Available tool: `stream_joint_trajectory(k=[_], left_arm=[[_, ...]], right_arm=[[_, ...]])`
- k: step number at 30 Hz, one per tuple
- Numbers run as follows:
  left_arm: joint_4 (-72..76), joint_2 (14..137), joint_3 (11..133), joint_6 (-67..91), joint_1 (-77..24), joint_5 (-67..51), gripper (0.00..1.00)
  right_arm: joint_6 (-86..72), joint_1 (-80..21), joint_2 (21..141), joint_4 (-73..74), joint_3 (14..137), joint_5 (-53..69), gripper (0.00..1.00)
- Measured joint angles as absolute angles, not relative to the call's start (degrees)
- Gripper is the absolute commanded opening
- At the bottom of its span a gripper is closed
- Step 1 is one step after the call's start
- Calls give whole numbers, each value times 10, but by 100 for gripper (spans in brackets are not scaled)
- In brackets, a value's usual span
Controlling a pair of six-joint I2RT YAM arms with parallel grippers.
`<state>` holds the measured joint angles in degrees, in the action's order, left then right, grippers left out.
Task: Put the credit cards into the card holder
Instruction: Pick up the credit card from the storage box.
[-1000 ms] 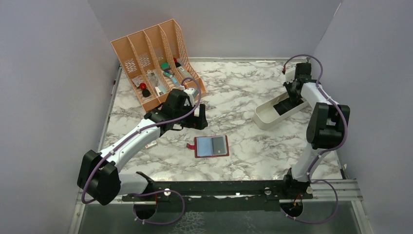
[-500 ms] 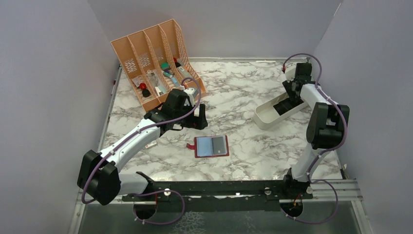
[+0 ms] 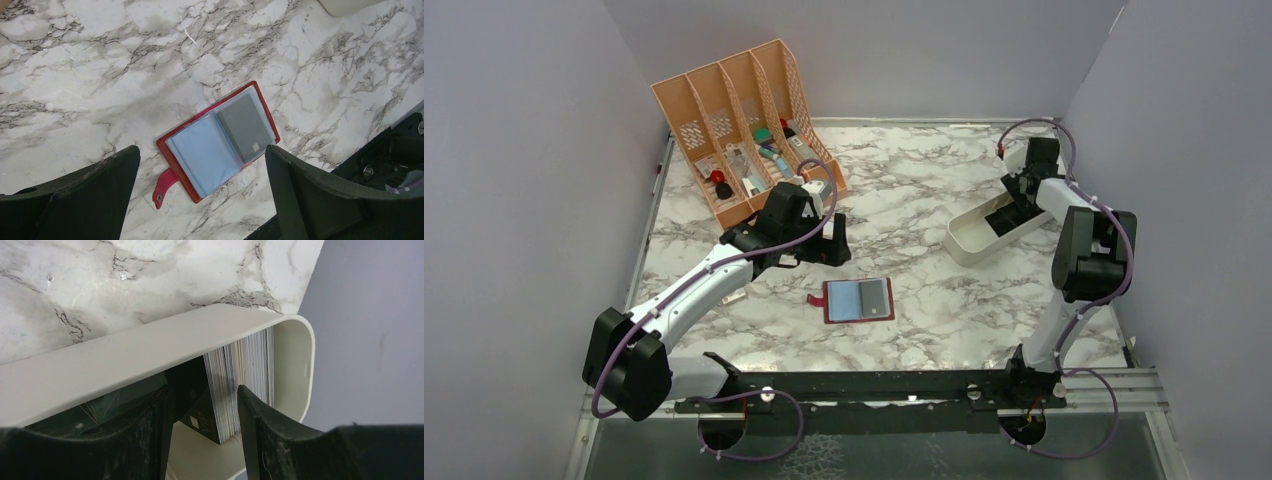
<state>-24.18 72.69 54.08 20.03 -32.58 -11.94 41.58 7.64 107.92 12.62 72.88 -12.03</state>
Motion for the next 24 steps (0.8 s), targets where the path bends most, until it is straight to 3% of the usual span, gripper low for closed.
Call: stream_joint_trajectory(k=[24], left_arm=[[-242,727,541,198,-326,-126,99]], right_arm=[[423,79,1091,86,720,-154,34]])
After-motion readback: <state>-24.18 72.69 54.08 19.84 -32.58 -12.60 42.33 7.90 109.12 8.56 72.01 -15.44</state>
